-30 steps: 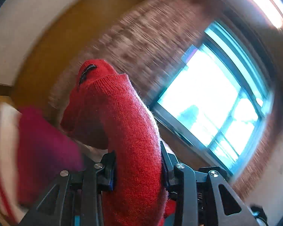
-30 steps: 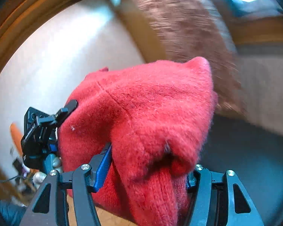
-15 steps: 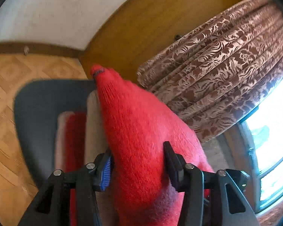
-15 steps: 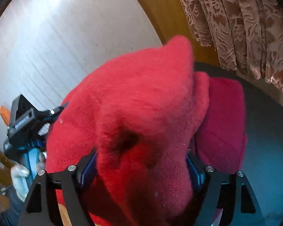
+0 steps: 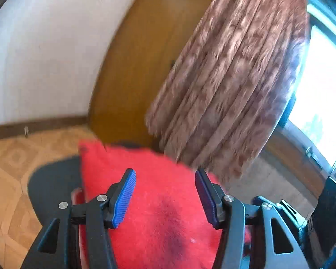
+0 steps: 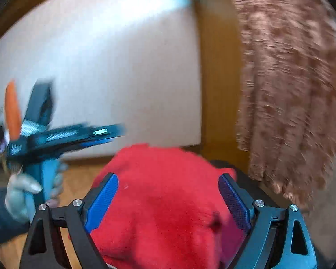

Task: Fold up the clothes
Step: 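Carry the folded sweater with both grippers onto the stack of clothes on the chair, then open both grippers and withdraw them from the stacked sweater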

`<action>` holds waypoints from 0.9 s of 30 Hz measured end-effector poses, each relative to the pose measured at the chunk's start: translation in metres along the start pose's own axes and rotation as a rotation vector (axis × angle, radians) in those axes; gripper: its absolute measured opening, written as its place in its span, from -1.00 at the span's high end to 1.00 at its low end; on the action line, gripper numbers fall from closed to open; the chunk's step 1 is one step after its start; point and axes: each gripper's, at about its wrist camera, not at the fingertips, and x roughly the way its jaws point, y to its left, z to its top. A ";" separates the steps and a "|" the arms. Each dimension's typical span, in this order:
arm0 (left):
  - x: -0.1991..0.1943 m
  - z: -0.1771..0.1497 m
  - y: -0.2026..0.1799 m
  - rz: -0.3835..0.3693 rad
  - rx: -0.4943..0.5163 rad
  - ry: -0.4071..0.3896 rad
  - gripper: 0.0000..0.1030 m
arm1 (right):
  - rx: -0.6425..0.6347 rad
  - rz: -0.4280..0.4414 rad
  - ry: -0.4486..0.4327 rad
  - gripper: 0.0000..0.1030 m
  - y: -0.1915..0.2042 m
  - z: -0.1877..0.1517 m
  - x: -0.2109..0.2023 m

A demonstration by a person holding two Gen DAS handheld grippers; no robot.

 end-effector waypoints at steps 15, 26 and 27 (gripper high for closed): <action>0.035 -0.025 0.026 0.093 0.032 -0.002 -0.44 | 0.142 0.017 0.125 -0.93 0.005 -0.043 0.072; -0.075 -0.057 -0.032 0.472 0.166 -0.197 -0.45 | 0.191 -0.204 0.038 -1.00 0.035 -0.036 -0.028; -0.085 -0.065 -0.037 0.485 0.177 -0.207 -0.45 | 0.198 -0.225 0.041 -1.00 0.042 -0.040 -0.037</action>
